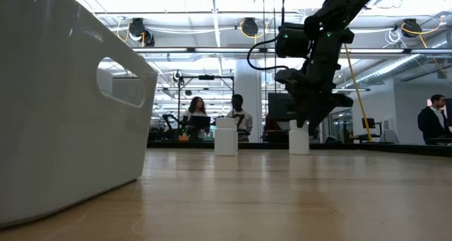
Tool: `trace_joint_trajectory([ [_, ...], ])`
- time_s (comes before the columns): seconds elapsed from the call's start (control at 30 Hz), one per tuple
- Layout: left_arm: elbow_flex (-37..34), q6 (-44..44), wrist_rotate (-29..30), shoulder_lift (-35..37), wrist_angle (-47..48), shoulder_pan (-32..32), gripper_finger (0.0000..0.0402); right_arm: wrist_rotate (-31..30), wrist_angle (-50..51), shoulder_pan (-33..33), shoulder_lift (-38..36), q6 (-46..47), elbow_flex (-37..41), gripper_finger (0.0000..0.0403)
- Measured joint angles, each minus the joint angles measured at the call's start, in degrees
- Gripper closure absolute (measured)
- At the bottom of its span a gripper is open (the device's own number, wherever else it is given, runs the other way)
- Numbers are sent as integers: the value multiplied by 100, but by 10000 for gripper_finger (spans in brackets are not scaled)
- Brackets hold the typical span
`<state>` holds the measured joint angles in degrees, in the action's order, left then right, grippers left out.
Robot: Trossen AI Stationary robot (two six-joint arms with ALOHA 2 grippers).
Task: Pick and place pill bottles into a basket
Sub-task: Put the white medicine bottle into the gray bin
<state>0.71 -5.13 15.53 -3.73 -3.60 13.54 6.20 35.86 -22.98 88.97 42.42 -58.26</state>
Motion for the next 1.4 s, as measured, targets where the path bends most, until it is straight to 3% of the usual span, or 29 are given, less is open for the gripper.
trace_joint_trajectory([
  [0.27, -2, 0, 0, -2, 0, 0, 339, -197, -431, -3, 0, -4, 0, 153],
  [0.47, 0, 0, 0, -1, 0, -1, 339, -617, -505, -20, 0, -138, 0, 129],
  [1.1, 0, 0, -2, -2, 0, 0, 339, -443, -859, -13, 398, -264, 0, 160],
  [1.4, -2, 0, -2, -2, 0, -2, 339, -289, -1013, 90, 398, -149, 0, 236],
])
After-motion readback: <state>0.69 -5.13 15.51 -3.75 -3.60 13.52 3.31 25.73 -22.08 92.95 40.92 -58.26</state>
